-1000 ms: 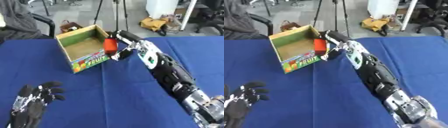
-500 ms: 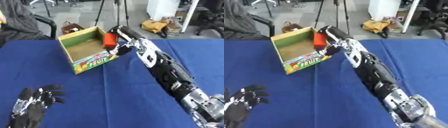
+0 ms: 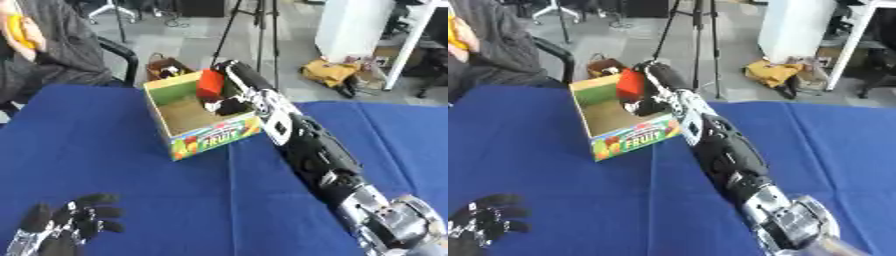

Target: Pick up objects on the table and place them in the box.

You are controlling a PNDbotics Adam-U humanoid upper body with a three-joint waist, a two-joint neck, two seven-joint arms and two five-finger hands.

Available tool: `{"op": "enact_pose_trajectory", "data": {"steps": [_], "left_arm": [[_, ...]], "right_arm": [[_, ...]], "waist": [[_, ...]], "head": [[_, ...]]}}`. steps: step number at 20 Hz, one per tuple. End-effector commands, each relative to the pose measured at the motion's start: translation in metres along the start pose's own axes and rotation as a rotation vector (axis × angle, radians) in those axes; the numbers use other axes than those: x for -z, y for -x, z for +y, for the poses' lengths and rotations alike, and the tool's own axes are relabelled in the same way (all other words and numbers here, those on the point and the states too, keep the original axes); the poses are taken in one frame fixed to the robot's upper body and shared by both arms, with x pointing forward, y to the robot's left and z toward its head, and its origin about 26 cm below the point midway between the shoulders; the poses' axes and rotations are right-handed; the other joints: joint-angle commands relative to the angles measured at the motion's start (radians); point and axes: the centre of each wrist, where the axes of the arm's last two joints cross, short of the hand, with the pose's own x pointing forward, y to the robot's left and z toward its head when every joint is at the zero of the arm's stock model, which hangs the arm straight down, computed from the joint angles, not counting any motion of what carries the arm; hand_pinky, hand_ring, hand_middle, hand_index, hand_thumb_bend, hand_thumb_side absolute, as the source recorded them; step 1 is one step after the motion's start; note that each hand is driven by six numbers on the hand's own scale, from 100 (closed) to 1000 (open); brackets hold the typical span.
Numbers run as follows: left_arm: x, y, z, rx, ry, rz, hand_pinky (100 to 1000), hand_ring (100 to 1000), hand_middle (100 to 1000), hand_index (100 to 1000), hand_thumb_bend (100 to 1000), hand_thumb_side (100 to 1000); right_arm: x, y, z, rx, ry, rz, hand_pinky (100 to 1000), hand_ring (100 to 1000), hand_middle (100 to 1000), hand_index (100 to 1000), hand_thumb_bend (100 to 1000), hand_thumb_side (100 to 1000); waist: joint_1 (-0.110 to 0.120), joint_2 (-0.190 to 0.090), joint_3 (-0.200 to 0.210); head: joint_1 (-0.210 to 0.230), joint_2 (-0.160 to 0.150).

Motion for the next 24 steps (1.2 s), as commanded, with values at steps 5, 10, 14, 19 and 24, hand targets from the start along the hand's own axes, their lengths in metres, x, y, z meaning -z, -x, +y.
{"op": "enact_pose_trajectory", "data": {"steps": [5, 10, 14, 19, 24], "left_arm": [[0.009, -0.008, -0.002, 0.009, 0.034, -0.031, 645, 728, 735, 797, 418, 1000], [0.010, -0.009, -0.003, 0.008, 0.040, -0.034, 644, 727, 731, 797, 417, 1000], [0.010, -0.009, -0.003, 0.008, 0.039, -0.035, 644, 727, 728, 797, 417, 1000], [0.010, -0.009, -0.003, 0.008, 0.038, -0.035, 644, 727, 728, 797, 417, 1000], [0.010, -0.008, -0.002, 0.007, 0.037, -0.032, 644, 728, 728, 797, 413, 1000]], "right_arm": [[-0.005, 0.014, -0.013, -0.081, 0.087, 0.032, 668, 729, 421, 561, 100, 385], [-0.010, 0.022, -0.004, -0.109, 0.008, 0.061, 683, 751, 446, 587, 100, 438], [-0.011, 0.022, 0.000, -0.119, -0.050, 0.050, 695, 764, 473, 614, 100, 508], [-0.012, 0.022, 0.003, -0.099, -0.123, -0.008, 749, 805, 618, 761, 100, 831], [-0.011, 0.020, -0.001, -0.085, -0.133, -0.053, 795, 838, 823, 855, 100, 1000]], "waist": [[0.002, -0.012, 0.004], [0.003, -0.006, 0.024], [0.005, 0.000, 0.027], [0.006, 0.004, 0.019], [0.009, 0.004, 0.010]], "head": [[-0.024, -0.025], [-0.030, -0.036], [-0.032, -0.038], [-0.031, -0.037], [-0.030, -0.035]]}}
